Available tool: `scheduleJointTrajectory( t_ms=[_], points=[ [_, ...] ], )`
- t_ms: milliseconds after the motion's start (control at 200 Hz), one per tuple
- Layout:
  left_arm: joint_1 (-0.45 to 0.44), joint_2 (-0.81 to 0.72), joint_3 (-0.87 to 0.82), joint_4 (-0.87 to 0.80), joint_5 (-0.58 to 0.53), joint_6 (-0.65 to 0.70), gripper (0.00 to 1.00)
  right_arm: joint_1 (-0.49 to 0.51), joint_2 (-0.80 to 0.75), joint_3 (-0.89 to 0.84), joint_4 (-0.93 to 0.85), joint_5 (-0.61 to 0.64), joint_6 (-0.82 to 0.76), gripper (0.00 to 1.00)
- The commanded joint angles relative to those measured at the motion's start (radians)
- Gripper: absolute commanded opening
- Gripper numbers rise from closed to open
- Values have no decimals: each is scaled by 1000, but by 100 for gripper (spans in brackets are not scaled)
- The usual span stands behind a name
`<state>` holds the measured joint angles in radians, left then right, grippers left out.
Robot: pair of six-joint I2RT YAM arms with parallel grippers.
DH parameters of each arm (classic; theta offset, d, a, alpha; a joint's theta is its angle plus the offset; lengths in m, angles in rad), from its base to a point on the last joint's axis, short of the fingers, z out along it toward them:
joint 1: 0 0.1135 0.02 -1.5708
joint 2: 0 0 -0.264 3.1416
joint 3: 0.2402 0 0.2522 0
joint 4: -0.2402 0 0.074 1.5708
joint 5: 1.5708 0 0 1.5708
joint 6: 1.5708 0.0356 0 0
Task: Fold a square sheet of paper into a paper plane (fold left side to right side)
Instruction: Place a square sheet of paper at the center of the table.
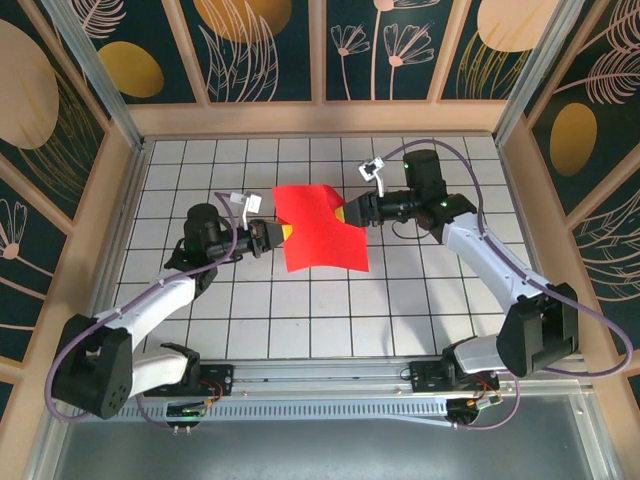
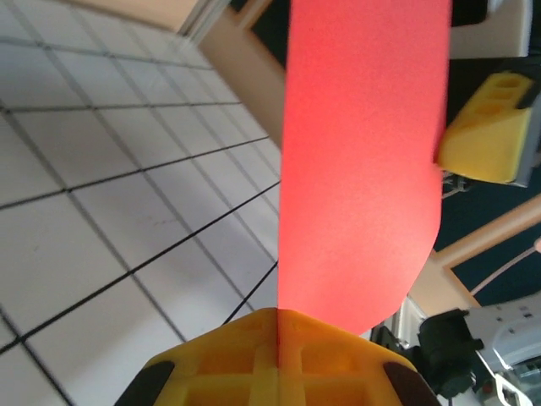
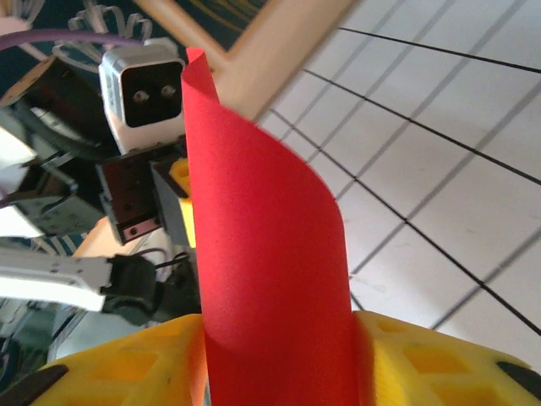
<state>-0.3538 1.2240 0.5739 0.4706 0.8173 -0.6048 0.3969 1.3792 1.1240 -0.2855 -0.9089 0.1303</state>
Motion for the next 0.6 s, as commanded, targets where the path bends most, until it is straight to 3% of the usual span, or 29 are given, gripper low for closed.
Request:
scheduleJointTrajectory(
  t_ms=[0,195,315,596],
  points=[
    [-2,59,-3,-149,-67,-38,0,-33,21,-28,-31,129,53,51],
    [-3,189,-15,-293,-146,3,0,-68,73,-97,-10,279,128,55],
    [-2,285,29,-392,-208,63,0,-65,101,-160,87,306,203,53],
    [-2,399,129,-507,-302,133,0,-8,193,-260,271,319,319,21]
  ],
)
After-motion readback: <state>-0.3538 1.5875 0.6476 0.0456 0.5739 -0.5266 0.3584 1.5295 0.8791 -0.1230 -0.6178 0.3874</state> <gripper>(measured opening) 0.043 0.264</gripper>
